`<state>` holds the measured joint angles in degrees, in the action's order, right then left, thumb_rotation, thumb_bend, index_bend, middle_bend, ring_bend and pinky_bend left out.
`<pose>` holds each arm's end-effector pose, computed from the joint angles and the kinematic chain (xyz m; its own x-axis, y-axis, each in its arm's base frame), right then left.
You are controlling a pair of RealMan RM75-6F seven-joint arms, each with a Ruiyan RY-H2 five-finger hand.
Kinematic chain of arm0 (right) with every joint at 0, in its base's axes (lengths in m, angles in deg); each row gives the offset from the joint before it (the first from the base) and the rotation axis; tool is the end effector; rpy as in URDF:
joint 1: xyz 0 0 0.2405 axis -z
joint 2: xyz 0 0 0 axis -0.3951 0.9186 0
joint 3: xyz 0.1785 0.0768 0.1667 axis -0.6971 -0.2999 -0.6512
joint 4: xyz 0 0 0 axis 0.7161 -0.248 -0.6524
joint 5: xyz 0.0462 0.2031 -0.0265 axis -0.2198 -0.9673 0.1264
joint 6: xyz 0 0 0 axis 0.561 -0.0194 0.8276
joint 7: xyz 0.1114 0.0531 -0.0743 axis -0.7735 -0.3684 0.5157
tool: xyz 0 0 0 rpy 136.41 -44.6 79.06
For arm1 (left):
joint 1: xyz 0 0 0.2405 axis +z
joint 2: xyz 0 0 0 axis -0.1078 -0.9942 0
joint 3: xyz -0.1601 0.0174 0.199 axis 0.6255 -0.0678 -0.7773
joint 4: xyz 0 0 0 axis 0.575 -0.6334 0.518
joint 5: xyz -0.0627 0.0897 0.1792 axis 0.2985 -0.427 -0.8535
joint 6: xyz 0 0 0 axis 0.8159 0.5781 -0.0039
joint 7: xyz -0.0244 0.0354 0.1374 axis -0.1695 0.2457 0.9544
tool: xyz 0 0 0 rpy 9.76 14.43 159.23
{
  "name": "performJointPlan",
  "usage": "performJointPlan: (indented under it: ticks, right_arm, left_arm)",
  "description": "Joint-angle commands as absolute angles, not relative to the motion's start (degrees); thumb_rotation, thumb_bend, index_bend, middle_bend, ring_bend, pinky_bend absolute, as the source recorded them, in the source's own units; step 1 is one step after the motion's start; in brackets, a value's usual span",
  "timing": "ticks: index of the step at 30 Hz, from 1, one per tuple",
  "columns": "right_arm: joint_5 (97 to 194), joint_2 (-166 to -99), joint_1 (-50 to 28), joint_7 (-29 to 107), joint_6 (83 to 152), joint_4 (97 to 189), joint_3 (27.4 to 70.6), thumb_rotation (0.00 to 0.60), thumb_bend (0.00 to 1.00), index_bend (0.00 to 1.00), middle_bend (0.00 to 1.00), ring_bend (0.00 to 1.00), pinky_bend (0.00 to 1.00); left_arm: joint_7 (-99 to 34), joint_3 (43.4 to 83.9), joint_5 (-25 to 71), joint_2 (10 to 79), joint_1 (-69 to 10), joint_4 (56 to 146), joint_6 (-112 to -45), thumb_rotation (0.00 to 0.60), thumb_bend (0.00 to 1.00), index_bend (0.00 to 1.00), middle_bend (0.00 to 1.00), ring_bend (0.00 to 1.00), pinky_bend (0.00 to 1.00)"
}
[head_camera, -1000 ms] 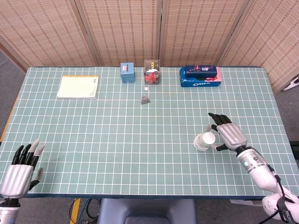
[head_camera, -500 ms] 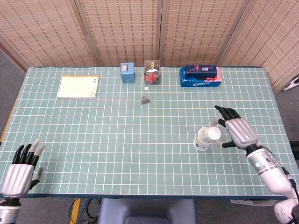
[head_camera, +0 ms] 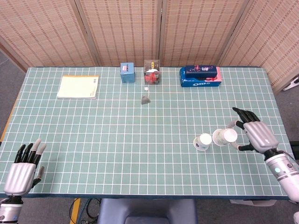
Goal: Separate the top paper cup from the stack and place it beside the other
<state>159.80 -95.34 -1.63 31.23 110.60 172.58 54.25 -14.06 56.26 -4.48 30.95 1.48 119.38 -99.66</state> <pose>-0.2522 -0.2742 0.1906 0.3750 -0.2968 0.8782 -0.9268 -0.1388 0.3488 -0.3022 0.1722 0.1227 0.6130 0.0153 0.7899 0.7890 -0.0632 -0.6111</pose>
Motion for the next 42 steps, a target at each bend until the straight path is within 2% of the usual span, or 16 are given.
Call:
performJointPlan:
  ticks: [1, 17, 42]
  right_arm:
    - [161.57, -95.40, -0.49, 28.66, 110.41, 169.84, 55.47, 0.600, 0.27, 0.40, 0.00, 0.00, 0.00]
    - [161.44, -104.70, -2.48, 22.52, 103.75, 155.61, 56.54, 0.600, 0.27, 0.40, 0.00, 0.00, 0.00]
    - [159.68, -114.03, -5.78, 21.59, 98.51, 145.35, 55.94, 0.600, 0.28, 0.40, 0.00, 0.00, 0.00]
  left_arm:
    - [-13.88, 56.38, -4.10, 31.15, 1.28, 119.28, -99.26, 0.600, 0.50, 0.00, 0.00, 0.00, 0.00]
    - [-14.94, 56.48, -3.96, 30.60, 1.19, 119.39, -99.68, 0.600, 0.49, 0.00, 0.00, 0.00, 0.00]
    - [-15.58, 56.07, -4.92, 30.12, 1.76, 119.78, -101.06, 0.600, 0.50, 0.00, 0.00, 0.00, 0.00]
